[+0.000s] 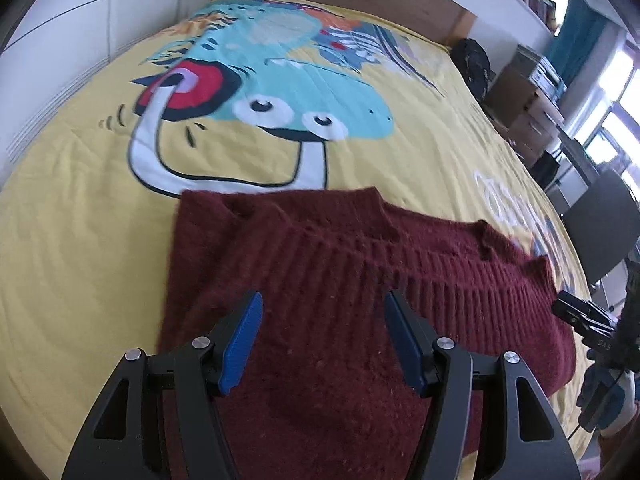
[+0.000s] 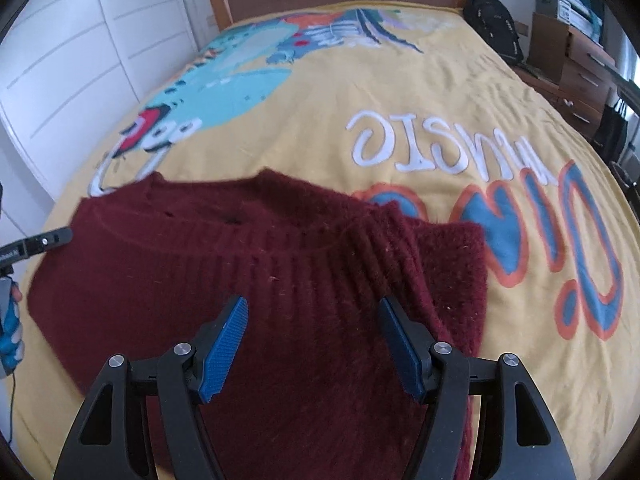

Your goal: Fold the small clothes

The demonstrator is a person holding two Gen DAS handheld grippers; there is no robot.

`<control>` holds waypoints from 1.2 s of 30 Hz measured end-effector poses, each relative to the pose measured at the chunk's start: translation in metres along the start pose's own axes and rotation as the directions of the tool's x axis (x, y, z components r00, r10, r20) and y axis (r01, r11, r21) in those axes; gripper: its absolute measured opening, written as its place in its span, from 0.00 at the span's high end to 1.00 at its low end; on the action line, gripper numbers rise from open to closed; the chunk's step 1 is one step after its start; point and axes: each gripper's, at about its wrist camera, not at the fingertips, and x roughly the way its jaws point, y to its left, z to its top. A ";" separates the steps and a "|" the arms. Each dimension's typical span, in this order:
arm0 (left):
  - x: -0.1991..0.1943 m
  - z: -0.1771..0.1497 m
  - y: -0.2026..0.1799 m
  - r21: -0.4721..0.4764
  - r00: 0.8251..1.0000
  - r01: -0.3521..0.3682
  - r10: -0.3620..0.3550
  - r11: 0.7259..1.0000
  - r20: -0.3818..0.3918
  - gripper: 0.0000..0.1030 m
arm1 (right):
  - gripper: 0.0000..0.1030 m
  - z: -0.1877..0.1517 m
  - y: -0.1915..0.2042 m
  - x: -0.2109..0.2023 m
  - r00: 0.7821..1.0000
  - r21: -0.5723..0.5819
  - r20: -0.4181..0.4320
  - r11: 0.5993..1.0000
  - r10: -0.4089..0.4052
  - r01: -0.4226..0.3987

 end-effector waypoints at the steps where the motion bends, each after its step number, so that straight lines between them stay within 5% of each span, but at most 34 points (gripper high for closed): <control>1: 0.004 0.000 0.000 0.001 1.000 0.002 -0.002 1.000 -0.001 0.44 | 0.33 0.000 -0.002 0.005 1.000 0.002 -0.005 1.000 -0.006 0.006; 8: 0.049 0.006 0.017 -0.010 0.996 -0.065 0.064 0.998 -0.065 0.44 | 0.34 0.011 -0.017 0.027 0.999 0.051 -0.028 0.998 -0.022 0.023; 16: 0.024 0.012 0.007 0.016 0.996 -0.088 0.088 0.996 -0.007 0.44 | 0.34 0.007 -0.003 -0.020 0.999 0.023 0.035 1.000 -0.008 0.007; 27: -0.031 -0.044 -0.014 0.055 0.995 -0.058 0.054 0.997 0.079 0.44 | 0.33 -0.058 0.016 -0.061 0.998 0.001 0.064 1.000 -0.012 0.012; 36: -0.010 -0.081 -0.018 0.072 0.990 -0.124 0.119 0.990 0.070 0.43 | 0.31 -0.081 0.011 -0.031 0.999 0.018 0.022 0.999 -0.031 0.031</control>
